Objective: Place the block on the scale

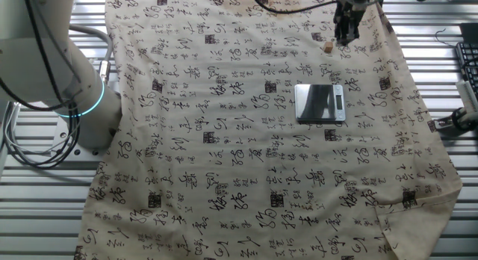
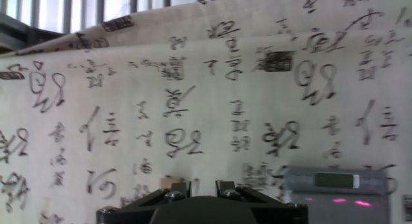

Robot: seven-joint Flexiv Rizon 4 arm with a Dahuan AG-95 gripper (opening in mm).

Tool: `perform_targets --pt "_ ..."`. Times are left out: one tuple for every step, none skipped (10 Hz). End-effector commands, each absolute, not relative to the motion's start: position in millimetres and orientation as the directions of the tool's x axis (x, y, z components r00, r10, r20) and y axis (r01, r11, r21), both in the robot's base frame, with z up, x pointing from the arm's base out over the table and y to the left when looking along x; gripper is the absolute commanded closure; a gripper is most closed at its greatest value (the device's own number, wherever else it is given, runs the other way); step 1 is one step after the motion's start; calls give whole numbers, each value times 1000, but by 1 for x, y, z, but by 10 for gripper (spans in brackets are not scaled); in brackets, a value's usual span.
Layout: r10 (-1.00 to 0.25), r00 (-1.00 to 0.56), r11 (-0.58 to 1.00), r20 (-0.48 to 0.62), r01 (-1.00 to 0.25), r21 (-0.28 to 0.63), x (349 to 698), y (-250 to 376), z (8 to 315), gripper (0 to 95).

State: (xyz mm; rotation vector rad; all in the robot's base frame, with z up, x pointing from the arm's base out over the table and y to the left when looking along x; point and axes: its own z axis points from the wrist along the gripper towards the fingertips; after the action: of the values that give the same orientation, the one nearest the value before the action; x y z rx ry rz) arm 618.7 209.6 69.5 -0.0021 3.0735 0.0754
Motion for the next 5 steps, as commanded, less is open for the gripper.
perform_targets --pt "7 -997 998 -71 3 55 617 216 70 760" --pt "11 -997 998 -71 7 57 614 220 70 760" --pt "11 -997 998 -71 7 57 614 220 70 760" --pt "17 -997 998 -74 12 62 606 226 68 760" --pt "17 -997 998 -74 12 62 606 226 68 760"
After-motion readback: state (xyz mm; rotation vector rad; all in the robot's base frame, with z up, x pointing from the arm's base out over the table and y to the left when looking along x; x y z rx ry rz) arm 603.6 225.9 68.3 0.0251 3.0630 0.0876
